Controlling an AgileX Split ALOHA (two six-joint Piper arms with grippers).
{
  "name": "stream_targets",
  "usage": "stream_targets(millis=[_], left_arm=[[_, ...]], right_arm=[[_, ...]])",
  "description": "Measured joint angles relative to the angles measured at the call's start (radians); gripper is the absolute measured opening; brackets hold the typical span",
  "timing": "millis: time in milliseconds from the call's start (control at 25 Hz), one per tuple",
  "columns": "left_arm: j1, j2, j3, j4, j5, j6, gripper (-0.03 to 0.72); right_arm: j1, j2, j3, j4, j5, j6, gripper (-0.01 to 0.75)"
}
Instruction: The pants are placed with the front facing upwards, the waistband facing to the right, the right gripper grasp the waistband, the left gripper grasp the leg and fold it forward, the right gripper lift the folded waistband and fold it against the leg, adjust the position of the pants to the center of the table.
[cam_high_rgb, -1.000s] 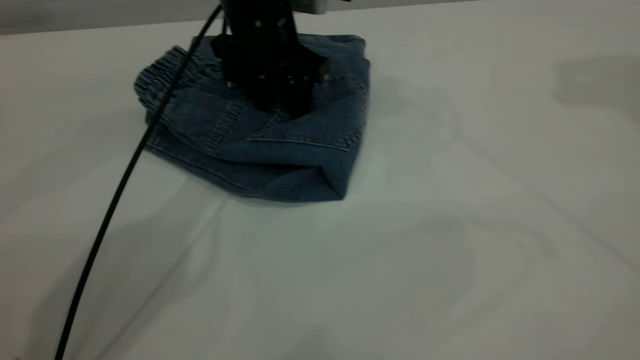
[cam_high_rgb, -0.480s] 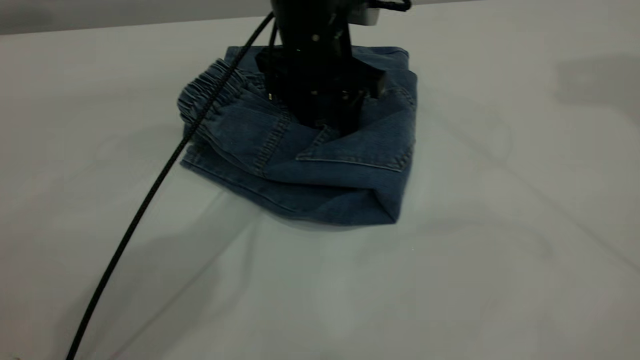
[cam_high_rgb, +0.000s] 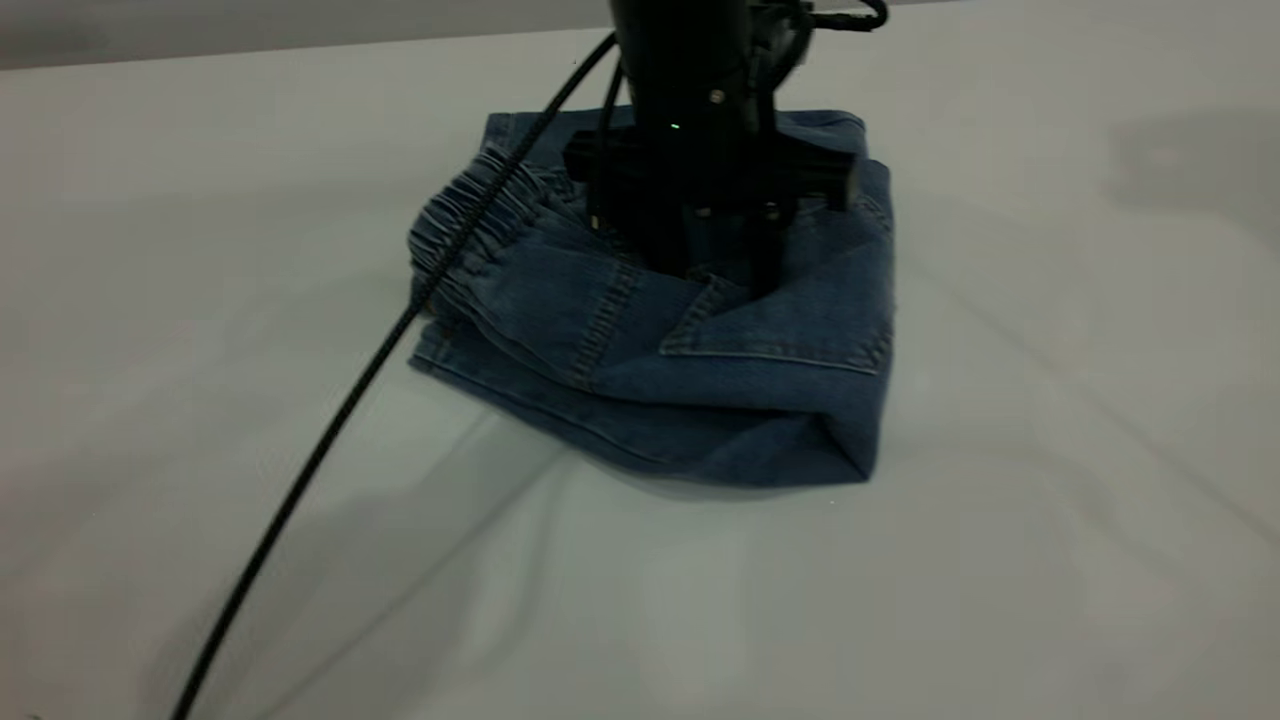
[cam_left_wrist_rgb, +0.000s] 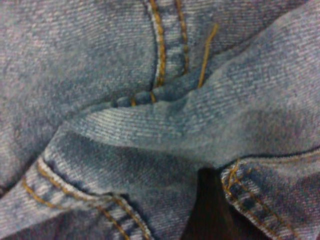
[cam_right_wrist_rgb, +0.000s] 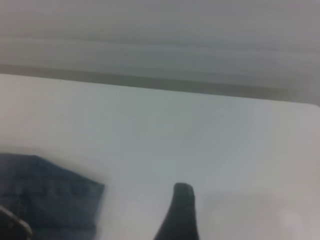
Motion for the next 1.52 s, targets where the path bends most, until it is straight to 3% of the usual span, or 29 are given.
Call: stream_targets(millis=[440, 800, 1080, 1320, 1520], left_arm=[[-0.032, -0.044, -0.01, 0.04, 0.061, 0.021, 0.461], [-0.031, -0.069, -0.1, 0.172, 0.23, 0.382, 0.461], [-0.031, -0.034, -0.1, 0.344, 0.178, 0.655, 0.461], [-0.031, 0.016, -0.1, 0.345, 0.142, 0.796, 0.461], [-0.03, 0.04, -0.1, 0.345, 0.144, 0.809, 0.461]], right_arm=[[0.0, 0.0, 0.0, 0.004, -0.001, 0.001, 0.58], [0.0, 0.0, 0.0, 0.015, -0.001, 0.001, 0.58], [0.0, 0.0, 0.0, 0.016, 0.002, 0.001, 0.58], [0.0, 0.0, 0.0, 0.016, 0.01, 0.001, 0.58], [0.0, 0.0, 0.0, 0.016, 0.01, 0.001, 0.577]])
